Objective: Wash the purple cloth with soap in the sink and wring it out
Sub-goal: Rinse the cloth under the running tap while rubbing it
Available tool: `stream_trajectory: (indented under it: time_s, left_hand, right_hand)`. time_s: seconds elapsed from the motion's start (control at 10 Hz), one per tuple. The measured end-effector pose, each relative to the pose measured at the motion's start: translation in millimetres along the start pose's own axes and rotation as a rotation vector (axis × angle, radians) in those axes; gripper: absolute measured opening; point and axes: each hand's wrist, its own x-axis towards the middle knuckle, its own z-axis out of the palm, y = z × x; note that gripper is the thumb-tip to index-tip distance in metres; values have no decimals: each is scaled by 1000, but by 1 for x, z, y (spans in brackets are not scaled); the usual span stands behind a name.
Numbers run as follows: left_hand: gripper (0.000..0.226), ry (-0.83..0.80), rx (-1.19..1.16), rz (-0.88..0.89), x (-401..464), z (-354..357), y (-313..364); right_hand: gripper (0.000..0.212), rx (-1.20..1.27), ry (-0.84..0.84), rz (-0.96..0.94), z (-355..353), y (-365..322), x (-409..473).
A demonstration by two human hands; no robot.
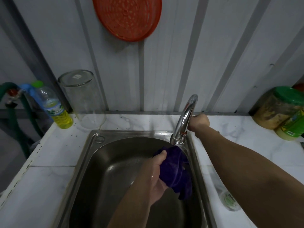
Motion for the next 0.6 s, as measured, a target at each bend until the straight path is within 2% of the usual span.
stream_trajectory:
  time_s: [0.2, 0.3, 0.4, 0.5, 0.6]
  left_hand:
    - [34, -18, -12, 2, -3, -4, -2]
    - [34, -16, -12, 1, -3, -6, -3]
    - [34, 3, -16, 3, -5, -8, -3]
    - [33, 10, -18, 1, -7, -8, -1]
    - [34, 37, -35, 1, -5, -10, 5]
  right_hand:
    - [47, 115, 10, 95, 0, 9, 6]
    - [43, 72, -40, 67, 0, 8, 9]
    - [26, 102, -111, 36, -4, 10, 10]
    - [35, 124, -131, 21, -4, 10, 8]
    - [33, 151, -141, 13, -3, 9, 8]
